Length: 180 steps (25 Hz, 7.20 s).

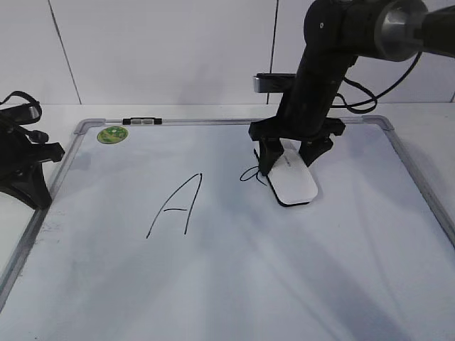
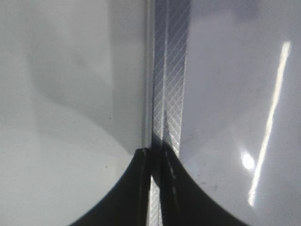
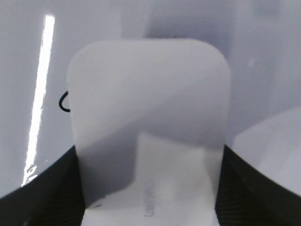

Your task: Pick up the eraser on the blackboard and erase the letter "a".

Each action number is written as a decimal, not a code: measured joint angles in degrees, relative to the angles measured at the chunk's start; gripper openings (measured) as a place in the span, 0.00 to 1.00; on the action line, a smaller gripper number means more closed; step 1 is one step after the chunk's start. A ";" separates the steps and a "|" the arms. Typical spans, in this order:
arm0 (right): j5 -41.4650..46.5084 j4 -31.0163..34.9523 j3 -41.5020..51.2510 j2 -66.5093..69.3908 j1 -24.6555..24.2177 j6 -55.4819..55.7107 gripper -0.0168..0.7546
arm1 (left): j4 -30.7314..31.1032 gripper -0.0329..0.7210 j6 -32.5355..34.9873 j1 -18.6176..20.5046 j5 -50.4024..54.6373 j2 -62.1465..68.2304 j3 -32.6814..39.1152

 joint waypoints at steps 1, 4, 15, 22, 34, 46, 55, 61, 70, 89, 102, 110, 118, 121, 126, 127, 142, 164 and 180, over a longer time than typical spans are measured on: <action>0.00 0.24 0.00 0.12 0.00 -0.14 0.71 | 0.00 0.07 0.00 0.00 0.00 0.00 0.00; 0.00 0.85 0.00 0.61 0.00 -0.55 0.71 | 0.00 0.07 0.00 0.00 0.00 0.00 0.00; 0.00 1.10 -0.33 1.05 0.00 -0.68 0.71 | 0.00 0.07 0.00 0.00 0.00 0.00 0.00; 0.00 1.87 -0.43 1.29 0.00 -0.68 0.71 | 0.00 0.07 0.00 0.00 0.00 0.00 0.00; 0.13 4.20 -0.43 1.90 3.12 -1.07 0.71 | 0.00 0.07 0.00 0.00 0.00 0.00 0.00; 0.13 3.95 -0.43 1.90 5.06 -1.37 0.71 | 0.00 0.07 0.00 0.00 0.00 0.00 0.00; 0.23 3.43 -0.43 1.90 2.51 -0.54 0.71 | 0.00 0.07 0.00 0.00 0.00 0.00 0.00; 0.23 0.33 -0.55 1.90 0.50 1.33 0.71 | 0.00 0.07 0.00 0.00 0.00 0.00 0.00; 0.68 -7.75 -5.45 3.06 0.15 3.46 0.71 | 0.00 0.07 0.00 0.00 0.04 0.00 0.00; 0.43 -10.12 -7.21 5.29 3.88 2.74 0.71 | 0.00 0.07 0.00 0.00 0.13 0.00 0.00; 0.56 -6.95 -7.21 5.29 5.64 1.42 0.71 | 0.00 0.07 0.00 0.00 0.13 0.00 0.00; 0.56 -5.59 -7.21 5.38 9.35 1.06 0.71 | 0.00 0.07 0.00 0.00 0.13 0.00 0.00; 0.56 -6.07 -7.21 5.38 9.55 0.96 0.71 | -0.16 0.07 0.00 0.00 0.13 0.00 0.00; 0.56 -5.73 -7.21 5.38 8.55 1.08 0.71 | -0.26 0.07 0.00 0.00 0.13 0.00 0.00; 0.56 -5.73 -7.21 5.38 5.43 1.30 0.71 | -0.26 0.07 0.00 0.00 0.13 0.00 0.00; 0.56 -5.83 -7.21 5.38 4.76 1.40 0.71 | -0.26 0.07 0.00 0.00 0.13 0.00 0.00; 0.56 -5.65 -7.21 5.38 1.97 1.40 0.71 | -0.28 0.07 0.00 0.00 0.03 0.00 0.00; 0.56 -4.25 -7.21 5.38 10.76 -0.59 0.71 | -0.28 0.07 0.00 0.00 0.03 0.00 0.00; 0.56 -3.38 -7.31 5.63 11.80 -1.12 0.71 | -0.28 0.07 0.00 0.00 0.03 0.00 0.00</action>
